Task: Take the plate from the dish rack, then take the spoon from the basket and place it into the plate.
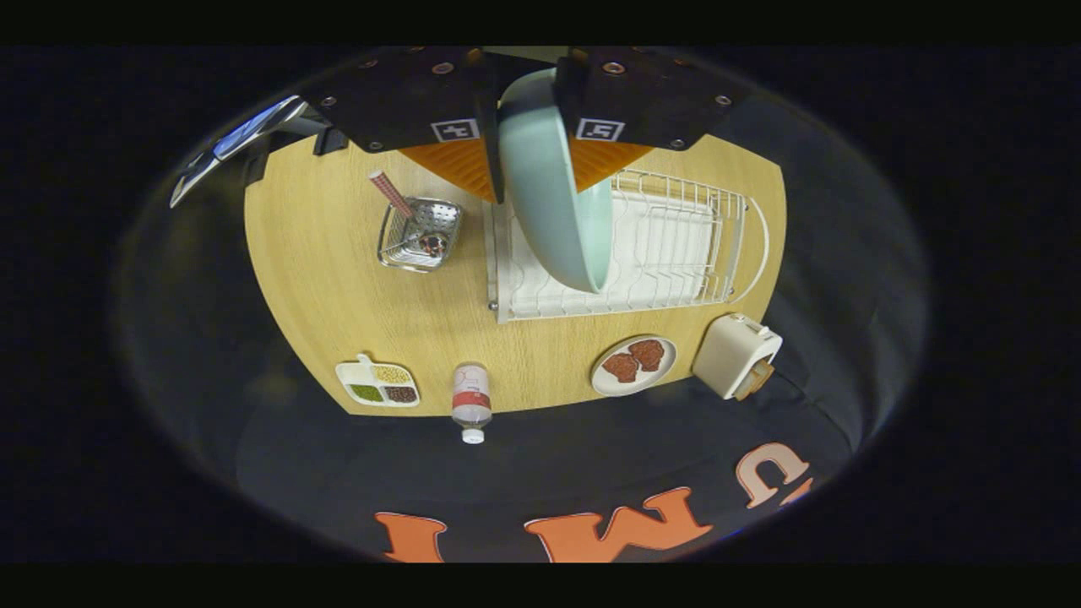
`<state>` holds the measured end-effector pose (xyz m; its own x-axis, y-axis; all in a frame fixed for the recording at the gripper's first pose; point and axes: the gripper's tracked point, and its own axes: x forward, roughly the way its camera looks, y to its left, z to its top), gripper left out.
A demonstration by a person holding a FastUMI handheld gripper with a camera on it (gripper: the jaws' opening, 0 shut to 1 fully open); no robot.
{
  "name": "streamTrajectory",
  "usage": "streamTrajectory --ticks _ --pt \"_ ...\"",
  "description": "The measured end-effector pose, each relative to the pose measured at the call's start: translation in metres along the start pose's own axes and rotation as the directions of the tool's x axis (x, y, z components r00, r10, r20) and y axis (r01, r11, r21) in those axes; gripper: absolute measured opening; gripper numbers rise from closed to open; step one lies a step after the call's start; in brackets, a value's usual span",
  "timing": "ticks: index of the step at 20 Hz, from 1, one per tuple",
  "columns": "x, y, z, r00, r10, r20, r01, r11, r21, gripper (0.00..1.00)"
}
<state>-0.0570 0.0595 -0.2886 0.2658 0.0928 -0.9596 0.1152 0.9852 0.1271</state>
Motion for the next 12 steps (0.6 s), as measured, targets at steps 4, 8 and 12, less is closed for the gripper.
streamTrajectory --ticks 4,8,12 --pt "0.004 -0.014 -0.037 0.998 0.053 -0.014 -0.053 0.998 0.034 0.27" --pt "0.005 -0.021 -0.067 0.995 0.101 -0.012 -0.1 0.993 0.057 0.27" --pt "0.013 -0.027 -0.095 0.99 0.136 -0.032 -0.132 0.986 0.101 0.27"
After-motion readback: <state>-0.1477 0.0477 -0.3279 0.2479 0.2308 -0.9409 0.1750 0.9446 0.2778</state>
